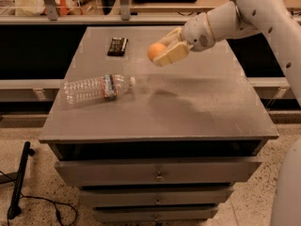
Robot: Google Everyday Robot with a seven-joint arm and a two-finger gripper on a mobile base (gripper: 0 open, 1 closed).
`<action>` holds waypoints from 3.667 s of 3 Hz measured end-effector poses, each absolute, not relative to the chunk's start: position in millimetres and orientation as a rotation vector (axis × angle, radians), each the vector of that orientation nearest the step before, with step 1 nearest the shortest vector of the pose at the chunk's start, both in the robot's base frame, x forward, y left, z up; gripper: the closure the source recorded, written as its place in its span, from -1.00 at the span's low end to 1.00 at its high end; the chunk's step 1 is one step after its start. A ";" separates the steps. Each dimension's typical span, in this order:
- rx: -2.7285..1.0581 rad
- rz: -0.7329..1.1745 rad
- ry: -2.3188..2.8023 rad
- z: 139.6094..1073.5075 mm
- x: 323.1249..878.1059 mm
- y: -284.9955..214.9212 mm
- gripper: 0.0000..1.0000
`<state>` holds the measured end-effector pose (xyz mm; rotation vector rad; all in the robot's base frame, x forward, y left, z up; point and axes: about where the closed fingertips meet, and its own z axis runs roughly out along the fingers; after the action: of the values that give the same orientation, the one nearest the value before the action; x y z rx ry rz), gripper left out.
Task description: Move orange near water bottle
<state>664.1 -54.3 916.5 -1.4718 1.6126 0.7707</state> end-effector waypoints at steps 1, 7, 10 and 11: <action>-1.481 0.790 1.685 893.4 638.0 -32.9 1.00; -1.474 0.653 1.842 840.8 656.1 -2.1 -0.27; -1.514 0.698 1.832 845.4 662.0 -19.4 -1.00; -1.522 0.728 1.813 851.9 662.9 -42.0 -1.00</action>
Offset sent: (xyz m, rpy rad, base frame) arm -0.0317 0.0561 -0.0788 -0.1415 0.1079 -0.1176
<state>662.9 -42.0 851.9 -1.5221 1.8127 0.7277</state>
